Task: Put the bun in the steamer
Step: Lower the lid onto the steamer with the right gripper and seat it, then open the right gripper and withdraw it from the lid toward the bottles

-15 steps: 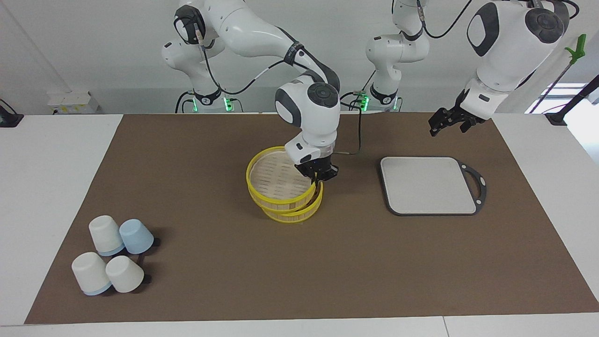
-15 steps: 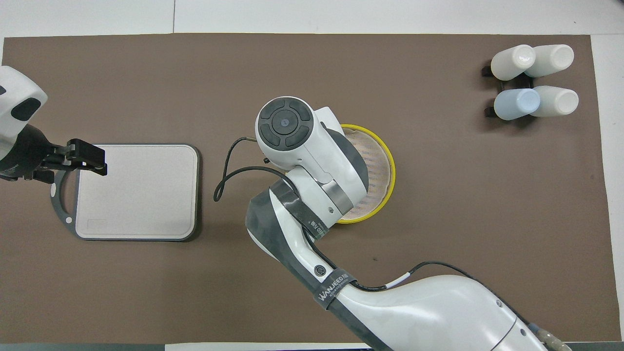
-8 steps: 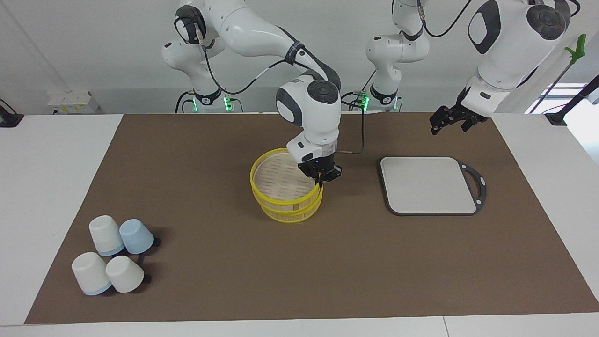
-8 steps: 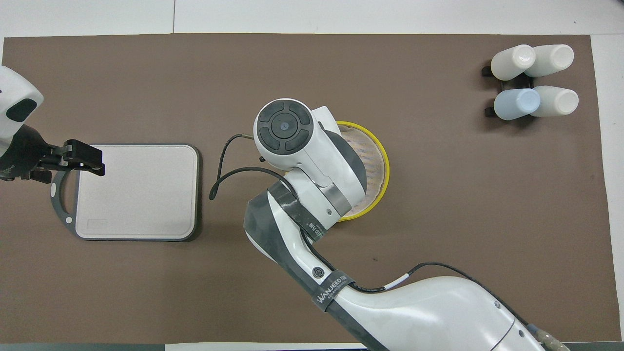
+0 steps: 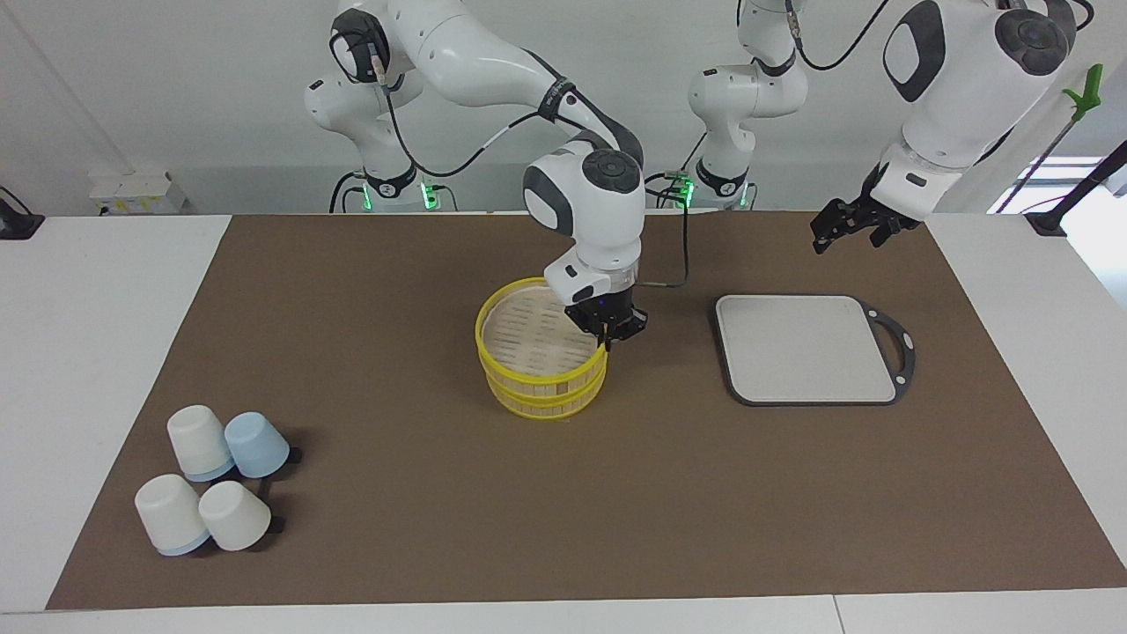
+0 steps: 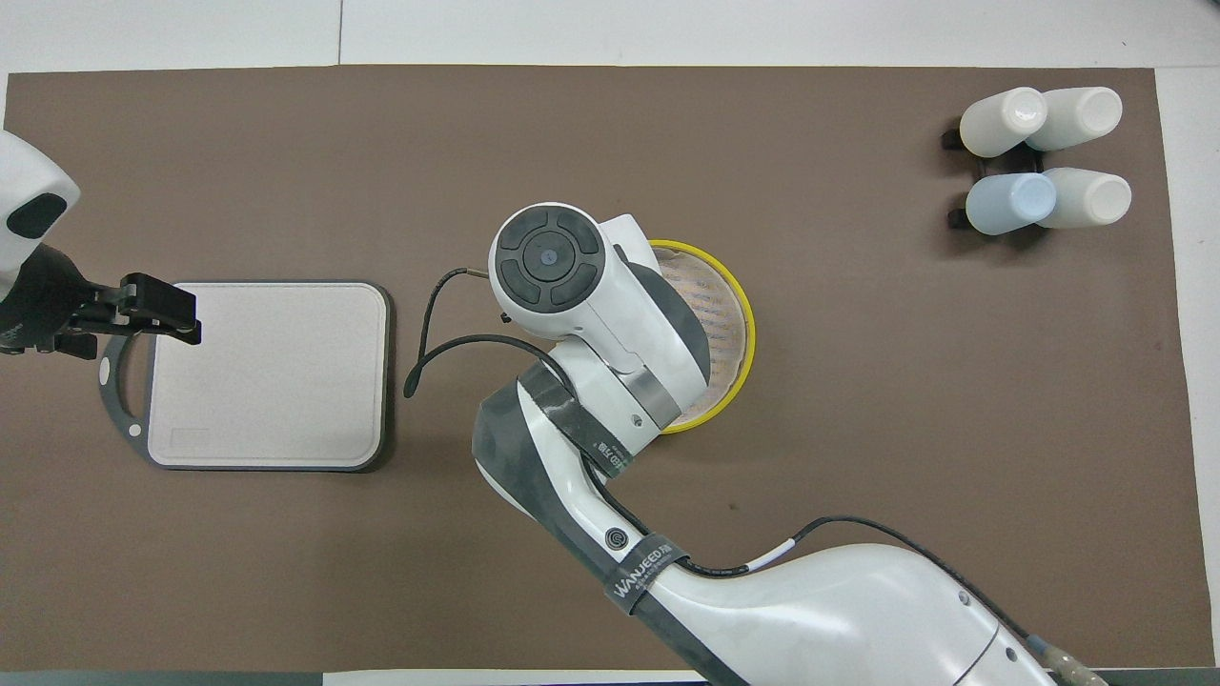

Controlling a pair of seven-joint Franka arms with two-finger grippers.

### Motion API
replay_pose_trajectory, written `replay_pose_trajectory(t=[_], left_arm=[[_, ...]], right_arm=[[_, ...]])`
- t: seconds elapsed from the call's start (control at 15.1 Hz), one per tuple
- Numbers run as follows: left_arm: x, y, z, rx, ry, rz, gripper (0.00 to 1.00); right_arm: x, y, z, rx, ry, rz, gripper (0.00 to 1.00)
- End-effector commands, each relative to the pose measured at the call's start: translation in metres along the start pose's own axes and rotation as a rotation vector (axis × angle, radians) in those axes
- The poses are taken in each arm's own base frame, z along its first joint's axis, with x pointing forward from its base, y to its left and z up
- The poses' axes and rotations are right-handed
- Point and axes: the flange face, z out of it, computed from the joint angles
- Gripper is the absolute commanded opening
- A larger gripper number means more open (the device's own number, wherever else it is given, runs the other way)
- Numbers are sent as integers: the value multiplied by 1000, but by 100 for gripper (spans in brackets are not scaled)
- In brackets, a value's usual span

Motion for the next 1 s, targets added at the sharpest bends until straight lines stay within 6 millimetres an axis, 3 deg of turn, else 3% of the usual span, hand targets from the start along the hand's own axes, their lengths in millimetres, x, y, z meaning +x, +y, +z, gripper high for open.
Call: replay_pose_trajectory(t=[0.0,0.93], left_arm=[[-8,0,-3,20,0,20,100],[3,-2,-10,14,88,105,100]], right_arm=[[-6,3,5,25,7,30,0],[-14,12,23,42,5,33,0]])
